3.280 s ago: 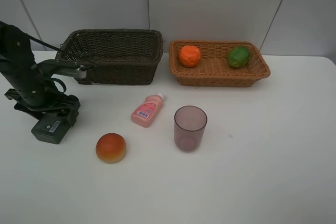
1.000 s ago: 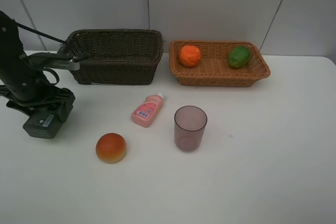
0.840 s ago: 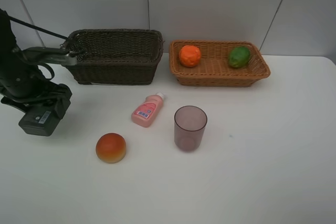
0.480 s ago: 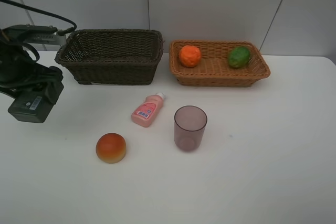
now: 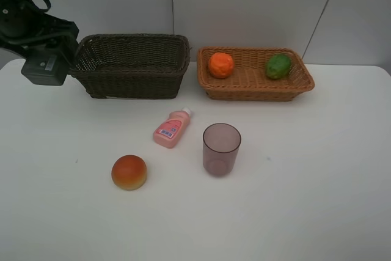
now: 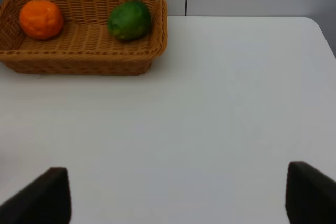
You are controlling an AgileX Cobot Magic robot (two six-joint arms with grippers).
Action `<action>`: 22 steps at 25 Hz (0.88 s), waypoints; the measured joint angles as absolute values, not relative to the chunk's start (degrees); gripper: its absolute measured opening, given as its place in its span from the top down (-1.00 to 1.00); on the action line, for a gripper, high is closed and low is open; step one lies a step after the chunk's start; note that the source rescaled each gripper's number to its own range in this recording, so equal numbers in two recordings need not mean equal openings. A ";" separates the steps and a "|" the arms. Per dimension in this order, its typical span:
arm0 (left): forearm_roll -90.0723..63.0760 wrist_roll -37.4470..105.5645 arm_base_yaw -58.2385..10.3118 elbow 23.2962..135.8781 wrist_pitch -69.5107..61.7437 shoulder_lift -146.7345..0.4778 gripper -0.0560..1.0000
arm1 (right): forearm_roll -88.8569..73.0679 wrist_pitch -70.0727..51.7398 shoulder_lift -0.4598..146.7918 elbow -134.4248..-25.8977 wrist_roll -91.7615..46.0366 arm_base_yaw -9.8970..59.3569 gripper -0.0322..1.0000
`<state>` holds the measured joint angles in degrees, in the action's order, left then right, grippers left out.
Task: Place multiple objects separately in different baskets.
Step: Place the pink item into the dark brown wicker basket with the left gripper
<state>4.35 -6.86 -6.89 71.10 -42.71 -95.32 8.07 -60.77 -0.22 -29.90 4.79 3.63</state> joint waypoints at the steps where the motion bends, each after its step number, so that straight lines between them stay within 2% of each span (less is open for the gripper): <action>1: 4.35 -6.86 -6.89 72.89 -43.04 -96.67 -0.64 | 8.07 -60.77 -0.22 -29.90 4.79 3.63 -0.42; 11: 4.35 -7.98 -6.89 90.67 -44.61 -109.71 -0.64 | 8.13 -60.77 -0.22 -29.90 4.79 3.63 -0.42; 22: 4.64 -8.11 -8.21 100.58 -44.38 -119.32 -0.64 | 8.08 -60.77 -0.22 -29.90 4.79 3.63 -0.42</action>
